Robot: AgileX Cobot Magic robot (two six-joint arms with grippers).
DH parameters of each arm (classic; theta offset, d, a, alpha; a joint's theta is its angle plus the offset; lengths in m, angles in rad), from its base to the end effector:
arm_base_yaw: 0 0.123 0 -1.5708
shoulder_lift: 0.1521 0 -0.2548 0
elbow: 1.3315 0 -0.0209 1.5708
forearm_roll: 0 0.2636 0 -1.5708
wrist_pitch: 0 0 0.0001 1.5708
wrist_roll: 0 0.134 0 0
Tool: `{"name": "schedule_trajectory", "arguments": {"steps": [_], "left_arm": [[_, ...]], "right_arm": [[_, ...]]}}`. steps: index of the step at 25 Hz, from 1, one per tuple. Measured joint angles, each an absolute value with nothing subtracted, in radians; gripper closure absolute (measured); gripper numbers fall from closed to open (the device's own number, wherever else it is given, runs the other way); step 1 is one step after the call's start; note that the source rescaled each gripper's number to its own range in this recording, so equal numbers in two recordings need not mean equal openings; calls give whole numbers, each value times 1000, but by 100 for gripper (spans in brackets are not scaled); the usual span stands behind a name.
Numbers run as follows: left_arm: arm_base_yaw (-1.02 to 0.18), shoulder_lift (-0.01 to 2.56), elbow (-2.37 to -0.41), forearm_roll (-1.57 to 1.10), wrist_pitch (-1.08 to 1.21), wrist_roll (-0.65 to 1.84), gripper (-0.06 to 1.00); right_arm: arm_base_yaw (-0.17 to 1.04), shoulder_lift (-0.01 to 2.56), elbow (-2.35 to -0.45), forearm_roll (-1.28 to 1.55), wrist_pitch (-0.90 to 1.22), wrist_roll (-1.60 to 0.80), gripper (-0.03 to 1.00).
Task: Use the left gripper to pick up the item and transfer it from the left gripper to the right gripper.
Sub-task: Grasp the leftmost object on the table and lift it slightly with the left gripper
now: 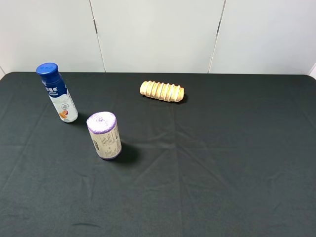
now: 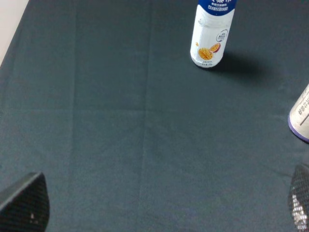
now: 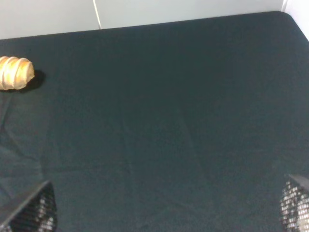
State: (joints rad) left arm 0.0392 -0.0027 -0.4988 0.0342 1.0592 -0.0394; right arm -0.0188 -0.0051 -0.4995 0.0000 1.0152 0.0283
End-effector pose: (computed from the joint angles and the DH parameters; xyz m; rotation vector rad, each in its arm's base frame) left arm 0.0748 0.0069 0.2639 -0.0818 2.0394 0.0408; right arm 0.0772 -0.0015 0.2696 0.0470 1.9937 0.0061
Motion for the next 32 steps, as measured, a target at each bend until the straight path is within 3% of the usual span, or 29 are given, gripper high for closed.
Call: {"name": "schedule_trajectory", "arguments": {"steps": [32], "left_arm": [[39, -3, -501, 34, 1056, -39, -6]], "right_arm": [[-19, -5, -499, 0, 1015, 28, -3]]}}
